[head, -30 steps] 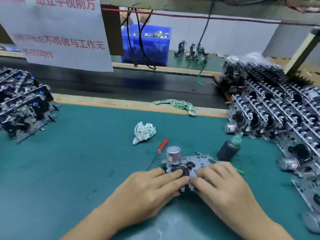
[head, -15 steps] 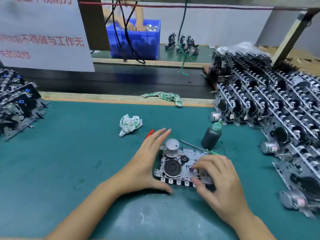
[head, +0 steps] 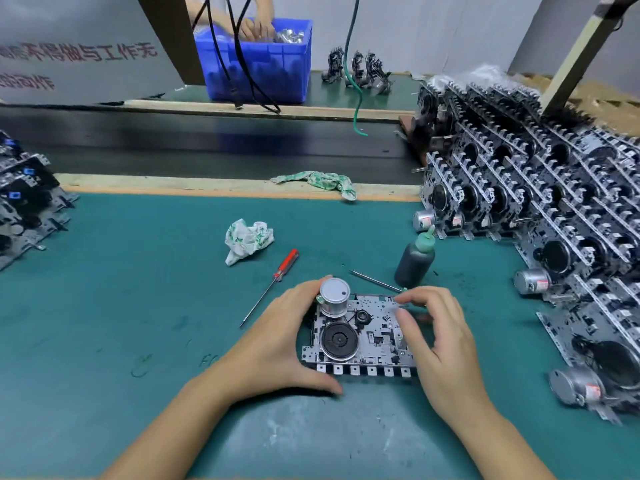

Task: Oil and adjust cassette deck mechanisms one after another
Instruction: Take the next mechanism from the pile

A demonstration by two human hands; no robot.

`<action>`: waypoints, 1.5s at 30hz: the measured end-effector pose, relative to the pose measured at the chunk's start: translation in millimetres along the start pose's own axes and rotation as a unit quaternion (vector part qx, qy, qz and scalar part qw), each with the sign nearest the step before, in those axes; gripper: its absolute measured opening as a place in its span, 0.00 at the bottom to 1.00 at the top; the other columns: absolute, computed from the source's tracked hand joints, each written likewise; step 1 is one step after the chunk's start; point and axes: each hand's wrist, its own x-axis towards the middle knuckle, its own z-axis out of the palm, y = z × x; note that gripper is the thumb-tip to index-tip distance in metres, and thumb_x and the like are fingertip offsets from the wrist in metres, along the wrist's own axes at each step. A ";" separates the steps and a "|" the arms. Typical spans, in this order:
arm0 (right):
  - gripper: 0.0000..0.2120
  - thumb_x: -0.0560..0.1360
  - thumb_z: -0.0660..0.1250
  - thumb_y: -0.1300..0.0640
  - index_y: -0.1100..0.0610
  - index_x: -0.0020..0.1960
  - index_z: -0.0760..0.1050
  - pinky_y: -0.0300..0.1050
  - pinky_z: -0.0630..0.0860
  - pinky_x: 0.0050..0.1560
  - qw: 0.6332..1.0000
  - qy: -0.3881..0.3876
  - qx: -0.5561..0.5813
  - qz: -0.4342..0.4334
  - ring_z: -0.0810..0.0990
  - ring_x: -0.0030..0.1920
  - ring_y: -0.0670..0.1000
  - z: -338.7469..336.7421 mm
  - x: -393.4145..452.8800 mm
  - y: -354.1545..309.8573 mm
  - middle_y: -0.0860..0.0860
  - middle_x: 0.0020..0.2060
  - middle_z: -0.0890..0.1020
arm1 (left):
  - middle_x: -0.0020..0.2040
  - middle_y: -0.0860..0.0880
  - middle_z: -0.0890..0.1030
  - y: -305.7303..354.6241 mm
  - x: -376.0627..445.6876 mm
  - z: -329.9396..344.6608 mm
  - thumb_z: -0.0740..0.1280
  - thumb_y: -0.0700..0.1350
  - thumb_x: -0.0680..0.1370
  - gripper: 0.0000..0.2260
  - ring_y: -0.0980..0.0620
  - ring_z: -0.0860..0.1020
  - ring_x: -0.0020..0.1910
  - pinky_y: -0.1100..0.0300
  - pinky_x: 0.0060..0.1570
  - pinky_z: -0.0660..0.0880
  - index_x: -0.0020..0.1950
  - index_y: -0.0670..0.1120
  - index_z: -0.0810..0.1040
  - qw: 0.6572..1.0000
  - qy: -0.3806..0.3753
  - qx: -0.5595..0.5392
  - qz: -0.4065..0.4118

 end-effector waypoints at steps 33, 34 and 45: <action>0.47 0.59 0.75 0.38 0.53 0.70 0.59 0.41 0.66 0.59 0.870 -0.346 -0.318 -0.151 0.64 0.62 0.48 -16.5 39.9 -28.4 0.46 0.61 0.66 | 0.68 0.70 0.62 1.8 1.7 4.3 0.79 0.60 0.59 0.48 0.63 0.64 0.69 0.63 0.67 0.64 0.69 0.72 0.52 0.999 0.012 -0.030 0.016; 0.47 0.59 0.75 0.40 0.54 0.71 0.59 0.40 0.66 0.61 0.873 -0.343 -0.309 -0.159 0.64 0.63 0.47 -16.7 41.8 -27.4 0.47 0.62 0.67 | 0.69 0.68 0.62 2.4 0.7 4.4 0.79 0.60 0.58 0.50 0.62 0.64 0.69 0.63 0.67 0.64 0.70 0.70 0.51 0.999 0.015 -0.046 0.012; 0.30 0.57 0.80 0.41 0.55 0.53 0.81 0.42 0.76 0.57 0.745 -0.437 0.483 0.143 0.81 0.54 0.47 -5.0 47.8 -47.9 0.48 0.51 0.83 | 0.58 0.34 0.78 14.0 34.9 -6.9 0.74 0.74 0.46 0.60 0.39 0.78 0.57 0.43 0.57 0.73 0.69 0.39 0.71 0.721 -0.037 -0.667 -0.183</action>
